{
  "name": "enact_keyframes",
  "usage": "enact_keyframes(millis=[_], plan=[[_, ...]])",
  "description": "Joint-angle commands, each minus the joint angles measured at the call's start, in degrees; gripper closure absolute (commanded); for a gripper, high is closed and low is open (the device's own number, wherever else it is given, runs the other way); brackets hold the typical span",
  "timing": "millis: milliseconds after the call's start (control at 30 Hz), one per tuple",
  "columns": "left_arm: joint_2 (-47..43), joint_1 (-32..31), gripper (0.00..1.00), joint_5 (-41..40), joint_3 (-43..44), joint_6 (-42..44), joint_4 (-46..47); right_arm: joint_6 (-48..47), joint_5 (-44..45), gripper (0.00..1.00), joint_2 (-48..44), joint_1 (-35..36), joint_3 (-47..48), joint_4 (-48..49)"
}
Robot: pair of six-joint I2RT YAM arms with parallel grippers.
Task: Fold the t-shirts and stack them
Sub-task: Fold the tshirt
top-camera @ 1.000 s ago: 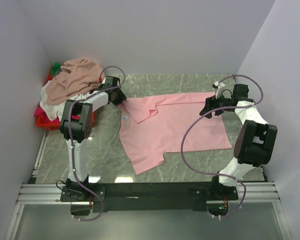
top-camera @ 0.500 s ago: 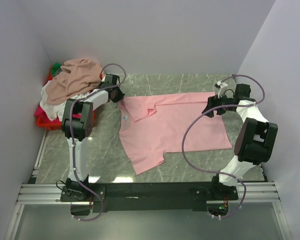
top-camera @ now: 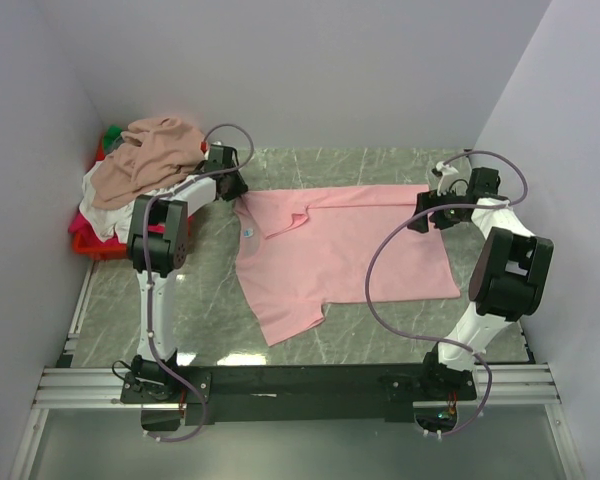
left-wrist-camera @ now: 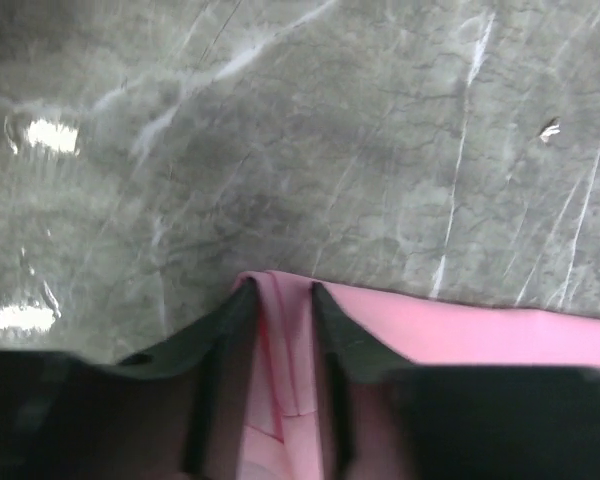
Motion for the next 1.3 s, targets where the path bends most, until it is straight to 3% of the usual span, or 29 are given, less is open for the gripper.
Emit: enact_keyframes(millis=[0,167,267,433,467,567,633,800,967,1067,1133,1267], plan=[[0.10,1.26,0.62,0.41,4.33,3.16,0.52,-1.79,0.51,0.10,-2.08,-0.45,2.36,-0.07],[-5.77,1.62,0.43,7.51,2.42,6.85,5.33,-11.37,-4.57,0.10,-5.95,-0.45,1.31,-8.68],[-12.89,1.53,0.37,13.13,-1.35,7.74,8.24,-24.34,-7.83,0.07,-10.16,-0.36,-0.62,-15.97],[-30.10,1.53,0.30,13.51,-11.98,7.21,10.45,-47.03,-13.55,0.07,-16.40,-0.10,-5.71,-32.65],[-33.00,1.53,0.24,13.42,-17.05,6.95,10.19,-53.33,-13.64,0.07,-19.11,0.07,-8.77,-33.82],[-44.17,3.19,0.01,16.74,-28.12,1.60,7.47,-59.80,-12.24,0.07,-23.78,0.34,-15.27,-35.24],[-50.68,4.42,0.01,26.10,-33.86,-2.09,4.67,-59.99,-9.53,0.07,-28.09,1.04,-18.11,-32.36],[-65.86,2.42,0.20,33.64,-57.06,-10.60,0.79,-53.94,-6.09,0.07,-32.84,2.27,-22.60,-26.20],[-76.62,-13.80,0.28,23.98,-69.02,-21.33,-6.76,-45.41,-1.96,0.07,-32.86,2.27,-22.17,-23.64],[-79.52,-21.90,0.28,16.25,-69.84,-28.20,-14.40,-42.60,-0.73,0.07,-33.37,2.10,-23.12,-23.38],[-79.79,-24.21,0.27,13.42,-69.84,-31.28,-18.89,-42.06,0.15,0.07,-34.86,2.10,-25.14,-20.40],[-78.30,-26.50,0.26,13.68,-71.76,-34.09,-18.74,-40.83,2.70,0.08,-35.93,2.10,-27.26,-18.89]])
